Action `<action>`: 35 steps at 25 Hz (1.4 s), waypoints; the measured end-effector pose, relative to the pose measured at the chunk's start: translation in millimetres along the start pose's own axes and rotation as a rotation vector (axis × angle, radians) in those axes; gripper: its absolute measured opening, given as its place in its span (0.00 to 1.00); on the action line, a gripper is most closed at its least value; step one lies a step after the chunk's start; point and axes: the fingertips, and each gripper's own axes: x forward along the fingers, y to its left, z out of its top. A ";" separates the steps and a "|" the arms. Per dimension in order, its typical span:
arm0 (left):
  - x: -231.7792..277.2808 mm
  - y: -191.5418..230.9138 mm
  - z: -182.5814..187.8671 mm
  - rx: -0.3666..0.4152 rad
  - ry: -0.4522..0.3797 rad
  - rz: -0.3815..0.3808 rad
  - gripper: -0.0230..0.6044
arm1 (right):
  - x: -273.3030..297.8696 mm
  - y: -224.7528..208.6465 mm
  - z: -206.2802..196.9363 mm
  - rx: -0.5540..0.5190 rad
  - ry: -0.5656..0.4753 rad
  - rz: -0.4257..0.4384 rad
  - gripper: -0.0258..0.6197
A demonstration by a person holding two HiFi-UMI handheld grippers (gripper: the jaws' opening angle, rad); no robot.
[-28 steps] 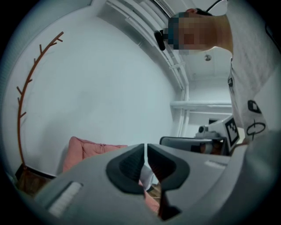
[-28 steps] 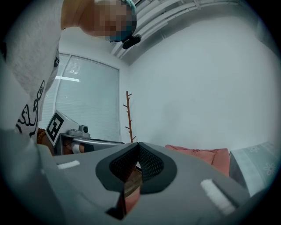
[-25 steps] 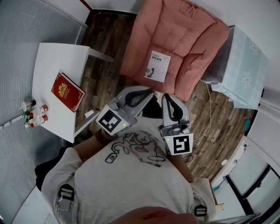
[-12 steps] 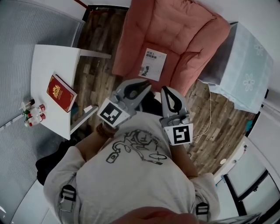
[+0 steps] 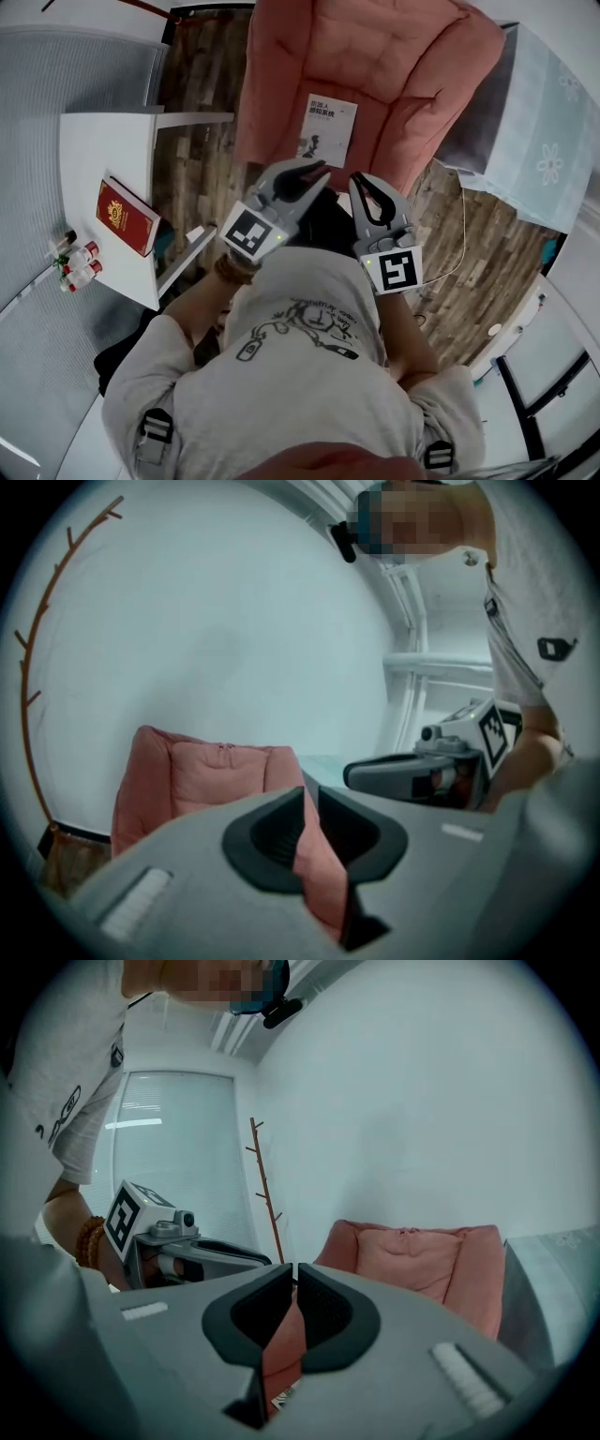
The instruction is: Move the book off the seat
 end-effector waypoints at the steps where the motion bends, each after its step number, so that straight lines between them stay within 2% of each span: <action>1: 3.8 5.9 -8.9 0.001 0.011 -0.003 0.11 | 4.8 -3.4 -8.0 0.000 0.007 -0.002 0.08; 7: 24.2 48.1 -72.9 0.009 0.084 -0.032 0.15 | 38.7 -26.0 -67.7 0.004 0.079 -0.016 0.09; 11: 36.8 81.1 -119.6 -0.019 0.119 -0.021 0.18 | 62.4 -47.6 -118.2 0.021 0.131 -0.034 0.09; 16: 41.2 122.3 -183.4 -0.073 0.188 0.009 0.21 | 93.6 -59.8 -176.8 0.029 0.177 -0.038 0.11; 20: 47.1 152.0 -236.8 -0.112 0.250 0.024 0.23 | 113.4 -69.4 -235.9 0.077 0.261 -0.032 0.15; 27: 69.8 182.8 -318.8 -0.182 0.331 0.003 0.30 | 145.3 -88.0 -317.5 0.137 0.340 -0.050 0.20; 35: 102.5 225.4 -405.9 -0.280 0.419 0.072 0.33 | 173.1 -119.8 -409.4 0.223 0.420 -0.080 0.22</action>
